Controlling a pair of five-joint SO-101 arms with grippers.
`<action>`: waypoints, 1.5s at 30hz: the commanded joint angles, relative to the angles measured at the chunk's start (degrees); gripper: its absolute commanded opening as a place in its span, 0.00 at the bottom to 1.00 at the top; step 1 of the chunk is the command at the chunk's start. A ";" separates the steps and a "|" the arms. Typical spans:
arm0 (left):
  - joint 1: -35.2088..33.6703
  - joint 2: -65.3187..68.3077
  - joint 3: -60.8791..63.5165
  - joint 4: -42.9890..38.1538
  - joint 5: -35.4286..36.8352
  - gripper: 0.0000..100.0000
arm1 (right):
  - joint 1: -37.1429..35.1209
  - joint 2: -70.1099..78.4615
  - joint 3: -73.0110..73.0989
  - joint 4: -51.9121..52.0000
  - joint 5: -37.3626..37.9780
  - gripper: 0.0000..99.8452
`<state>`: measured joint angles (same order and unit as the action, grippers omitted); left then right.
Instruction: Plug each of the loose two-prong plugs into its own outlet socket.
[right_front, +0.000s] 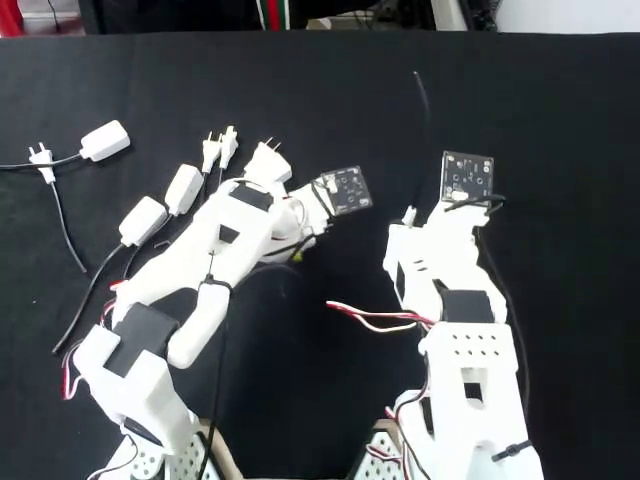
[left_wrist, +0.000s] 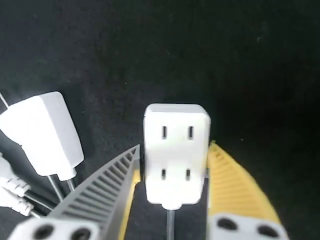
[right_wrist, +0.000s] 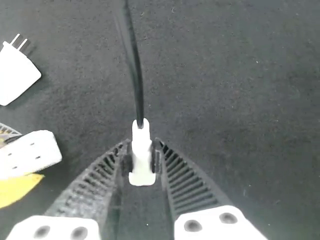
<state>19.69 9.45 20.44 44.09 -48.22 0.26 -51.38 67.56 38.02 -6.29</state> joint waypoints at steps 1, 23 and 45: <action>0.13 -1.49 -0.75 -0.97 3.87 0.27 | 0.53 -0.22 -1.27 0.35 -0.44 0.01; -35.65 -55.21 41.54 -7.12 30.42 0.30 | -20.57 -0.13 5.85 -14.24 2.11 0.01; -47.69 -80.70 66.77 -0.70 22.07 0.30 | -25.76 25.89 11.47 -56.62 3.34 0.01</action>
<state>-27.25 -69.85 87.16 42.95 -25.80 -25.67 -31.78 84.53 -15.08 -3.47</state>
